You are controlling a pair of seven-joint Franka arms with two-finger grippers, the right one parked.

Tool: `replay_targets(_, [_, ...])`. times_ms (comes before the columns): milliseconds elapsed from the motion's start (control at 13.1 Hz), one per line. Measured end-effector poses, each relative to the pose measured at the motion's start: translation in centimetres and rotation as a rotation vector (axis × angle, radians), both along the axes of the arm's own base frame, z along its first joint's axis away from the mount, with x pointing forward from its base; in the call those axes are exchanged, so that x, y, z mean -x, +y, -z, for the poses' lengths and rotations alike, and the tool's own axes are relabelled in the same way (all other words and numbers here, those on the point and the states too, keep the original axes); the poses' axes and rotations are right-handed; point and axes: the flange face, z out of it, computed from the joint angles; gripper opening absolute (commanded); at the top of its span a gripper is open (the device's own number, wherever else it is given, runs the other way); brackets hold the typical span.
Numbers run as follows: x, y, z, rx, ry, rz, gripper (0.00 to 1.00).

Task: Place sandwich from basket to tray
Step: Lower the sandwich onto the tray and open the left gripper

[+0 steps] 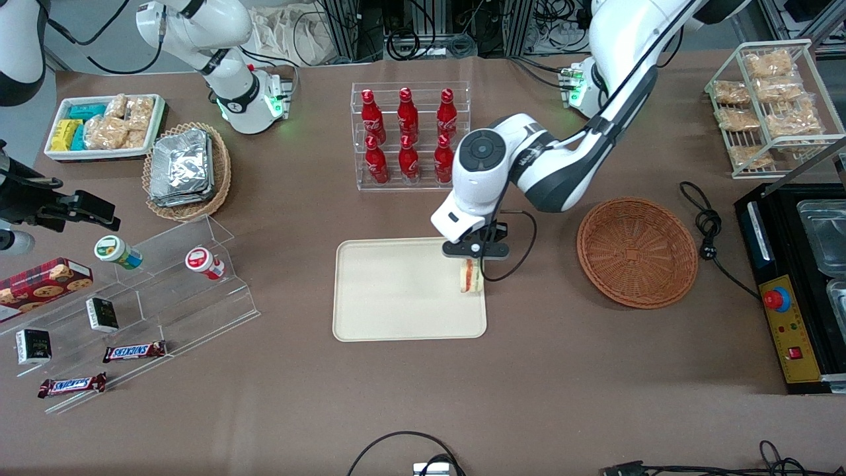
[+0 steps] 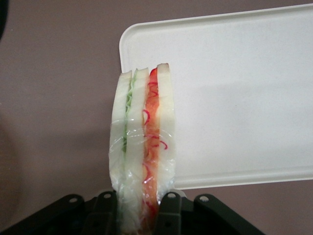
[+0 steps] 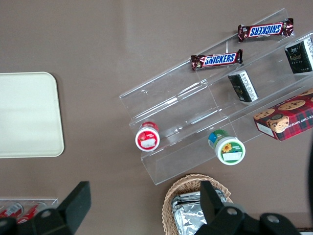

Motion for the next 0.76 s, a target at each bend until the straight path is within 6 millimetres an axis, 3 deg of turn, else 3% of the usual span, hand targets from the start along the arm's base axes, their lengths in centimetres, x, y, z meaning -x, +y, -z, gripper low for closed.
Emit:
replay_targets(382, [-0.1,-1.8,4.2,-0.016,0.028,0.013,0.22])
replay_targets(764, [-0.3,-2.9,6.6,-0.022,0.04,0.022,0.22])
